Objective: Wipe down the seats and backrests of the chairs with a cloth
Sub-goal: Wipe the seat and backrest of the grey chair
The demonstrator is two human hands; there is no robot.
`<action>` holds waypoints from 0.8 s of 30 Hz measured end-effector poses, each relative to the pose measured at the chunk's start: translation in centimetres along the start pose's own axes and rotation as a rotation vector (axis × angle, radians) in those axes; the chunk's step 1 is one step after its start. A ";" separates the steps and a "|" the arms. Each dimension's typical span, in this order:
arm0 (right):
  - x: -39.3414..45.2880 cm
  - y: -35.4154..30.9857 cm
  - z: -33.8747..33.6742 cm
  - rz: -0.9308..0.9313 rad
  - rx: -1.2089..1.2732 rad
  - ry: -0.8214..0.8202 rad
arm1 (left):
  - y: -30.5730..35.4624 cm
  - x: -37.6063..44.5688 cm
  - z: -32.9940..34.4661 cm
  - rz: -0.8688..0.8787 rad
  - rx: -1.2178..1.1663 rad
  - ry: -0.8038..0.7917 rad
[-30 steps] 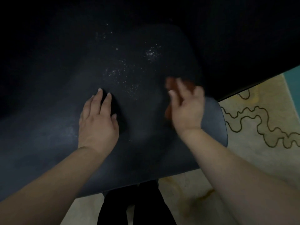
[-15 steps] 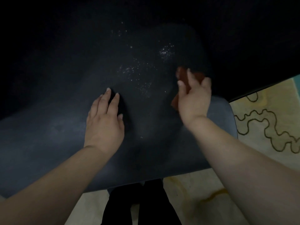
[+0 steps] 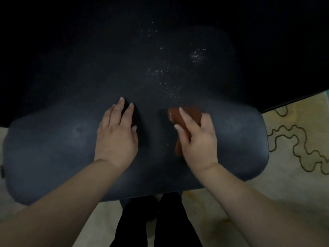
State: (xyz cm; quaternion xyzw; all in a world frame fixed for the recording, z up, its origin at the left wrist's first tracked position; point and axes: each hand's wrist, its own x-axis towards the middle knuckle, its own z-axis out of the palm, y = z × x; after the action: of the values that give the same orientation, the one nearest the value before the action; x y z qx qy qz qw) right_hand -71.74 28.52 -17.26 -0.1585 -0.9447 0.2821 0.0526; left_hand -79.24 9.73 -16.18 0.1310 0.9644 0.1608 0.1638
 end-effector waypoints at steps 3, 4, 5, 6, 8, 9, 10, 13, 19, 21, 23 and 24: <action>-2.9 -1.2 0.5 -0.148 -0.058 -0.030 | -0.3 -0.5 -0.1 -0.001 0.002 -0.007; -3.2 -1.4 0.8 -0.235 -0.106 -0.065 | -0.5 -0.7 -0.1 -0.007 0.002 -0.014; -2.9 -1.3 0.9 -0.309 -0.160 -0.095 | -0.7 -0.9 -0.1 -0.012 0.001 -0.023; -2.1 -1.1 1.1 -0.350 -0.196 -0.095 | -0.8 -1.0 -0.1 -0.010 0.002 -0.030; 0.7 -0.5 1.2 -0.293 -0.196 -0.025 | -1.2 -1.0 -0.1 -0.001 0.003 -0.032; 2.1 -0.3 1.2 -0.202 -0.190 0.005 | -1.4 -1.1 -0.1 0.002 0.000 -0.029; 3.0 -0.2 1.2 -0.099 -0.175 0.026 | -1.5 -1.1 -0.1 0.001 -0.004 -0.025; 2.1 -1.4 1.3 -0.026 -0.127 0.074 | -1.8 -1.2 -0.3 -0.013 -0.015 -0.021; 0.0 -2.3 2.1 -0.381 -0.210 -0.117 | -2.1 -1.2 -0.9 0.021 -0.044 -0.042; 2.4 -1.8 1.9 -0.136 -0.192 0.002 | -2.6 -1.0 -1.3 0.037 -0.030 -0.050; 3.3 -1.7 1.5 0.076 -0.151 0.054 | -3.3 -0.8 -1.8 0.043 -0.013 -0.060; 2.9 -2.0 1.5 0.073 -0.133 0.064 | -3.6 -0.6 -2.0 0.045 -0.007 -0.063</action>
State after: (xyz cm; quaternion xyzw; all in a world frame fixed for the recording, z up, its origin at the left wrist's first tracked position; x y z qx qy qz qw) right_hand -75.30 27.06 -17.39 -0.2050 -0.9528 0.2154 0.0618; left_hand -80.13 5.74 -15.44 0.1572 0.9550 0.1634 0.1911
